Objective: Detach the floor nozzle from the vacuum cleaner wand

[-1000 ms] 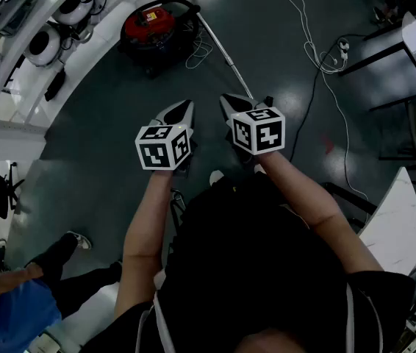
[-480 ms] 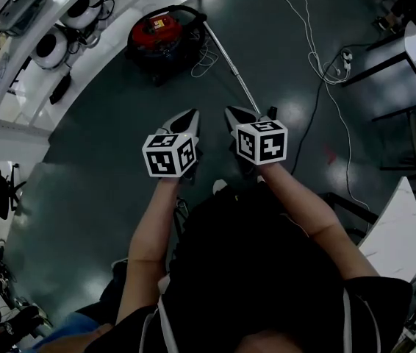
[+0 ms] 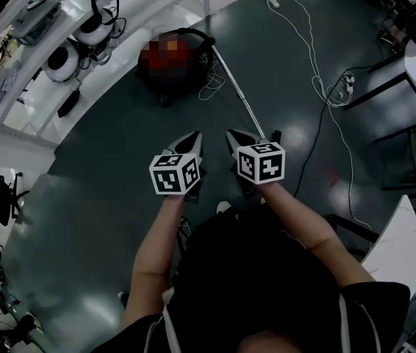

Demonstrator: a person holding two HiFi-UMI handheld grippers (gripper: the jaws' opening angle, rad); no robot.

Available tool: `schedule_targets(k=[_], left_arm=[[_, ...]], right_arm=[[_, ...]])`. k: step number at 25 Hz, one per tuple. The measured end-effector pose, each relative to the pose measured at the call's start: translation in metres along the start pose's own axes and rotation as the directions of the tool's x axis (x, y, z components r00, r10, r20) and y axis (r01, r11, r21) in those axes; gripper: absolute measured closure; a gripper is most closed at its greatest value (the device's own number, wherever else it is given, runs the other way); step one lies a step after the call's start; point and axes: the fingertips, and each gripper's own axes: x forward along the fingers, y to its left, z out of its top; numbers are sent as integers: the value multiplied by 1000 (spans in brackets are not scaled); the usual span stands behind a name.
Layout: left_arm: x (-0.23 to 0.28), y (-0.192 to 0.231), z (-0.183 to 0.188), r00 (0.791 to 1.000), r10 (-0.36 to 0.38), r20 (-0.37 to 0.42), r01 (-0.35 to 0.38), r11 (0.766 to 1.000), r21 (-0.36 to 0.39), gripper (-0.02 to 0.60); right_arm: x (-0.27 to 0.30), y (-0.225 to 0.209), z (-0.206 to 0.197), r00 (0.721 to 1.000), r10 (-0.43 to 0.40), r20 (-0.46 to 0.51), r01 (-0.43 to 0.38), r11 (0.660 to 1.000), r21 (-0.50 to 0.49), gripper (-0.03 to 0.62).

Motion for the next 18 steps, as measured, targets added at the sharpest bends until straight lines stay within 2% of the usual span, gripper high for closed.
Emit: schedule_targets(k=[12, 18], left_arm=[[2, 15, -1, 1000, -10, -25, 10, 1000, -1, 574], [24, 20, 3, 999, -22, -44, 22, 1000, 2, 574]], right_arm=[[13, 0, 9, 1000, -13, 8, 13, 1000, 22, 597], [33, -13, 14, 1000, -5, -2, 5, 1000, 25, 597]])
